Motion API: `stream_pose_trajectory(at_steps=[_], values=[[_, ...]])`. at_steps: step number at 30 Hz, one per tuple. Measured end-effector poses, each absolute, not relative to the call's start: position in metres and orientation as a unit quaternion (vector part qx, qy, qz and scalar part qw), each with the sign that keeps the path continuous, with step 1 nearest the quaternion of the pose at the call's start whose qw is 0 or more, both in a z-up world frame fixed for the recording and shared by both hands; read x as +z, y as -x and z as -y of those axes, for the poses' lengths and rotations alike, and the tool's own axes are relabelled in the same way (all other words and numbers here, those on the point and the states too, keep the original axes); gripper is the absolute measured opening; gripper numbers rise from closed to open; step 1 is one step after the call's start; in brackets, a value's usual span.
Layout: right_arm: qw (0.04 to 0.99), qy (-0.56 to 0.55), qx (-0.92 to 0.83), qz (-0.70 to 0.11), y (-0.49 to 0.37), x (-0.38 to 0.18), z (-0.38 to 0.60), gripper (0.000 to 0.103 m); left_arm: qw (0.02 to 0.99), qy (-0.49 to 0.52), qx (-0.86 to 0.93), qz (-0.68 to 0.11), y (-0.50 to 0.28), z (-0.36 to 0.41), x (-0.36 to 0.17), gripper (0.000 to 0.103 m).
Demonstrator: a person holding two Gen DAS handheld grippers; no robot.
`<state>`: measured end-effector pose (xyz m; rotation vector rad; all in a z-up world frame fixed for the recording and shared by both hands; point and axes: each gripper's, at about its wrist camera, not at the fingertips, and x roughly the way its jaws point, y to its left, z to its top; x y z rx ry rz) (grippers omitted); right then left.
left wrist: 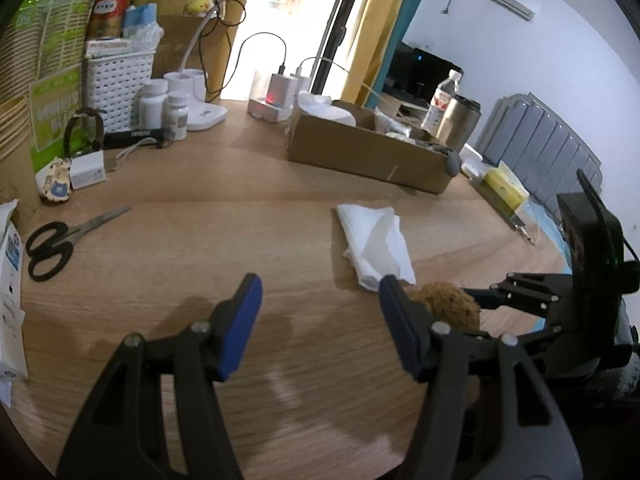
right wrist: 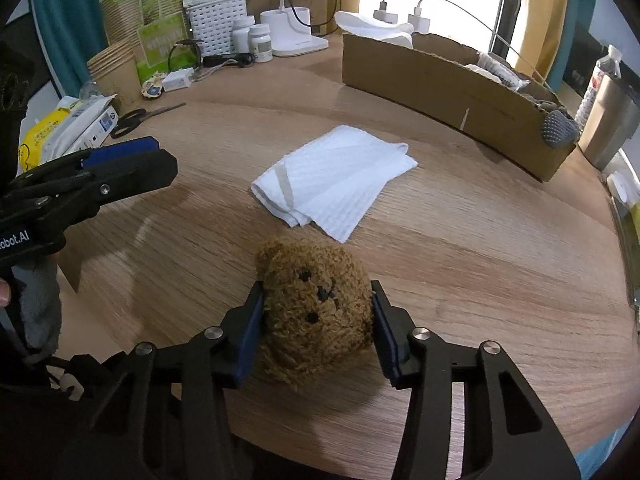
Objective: Organize soft objects
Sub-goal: 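Grasp the brown teddy bear with the right tool, then grasp the white paper towel with the left tool while the right tool holds the teddy bear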
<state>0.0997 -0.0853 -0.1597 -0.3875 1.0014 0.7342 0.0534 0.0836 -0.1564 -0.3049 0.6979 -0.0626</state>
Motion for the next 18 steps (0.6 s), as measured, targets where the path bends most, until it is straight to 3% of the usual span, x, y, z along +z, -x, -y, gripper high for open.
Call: stream_pose_trajectory(at_steps=[18], values=[[0.821, 0.139, 0.328, -0.446, -0.119, -0.145, 0.120, 0.051, 0.925, 0.118, -0.049, -0.358, -0.080, -0.055, -0.158, 0.063]])
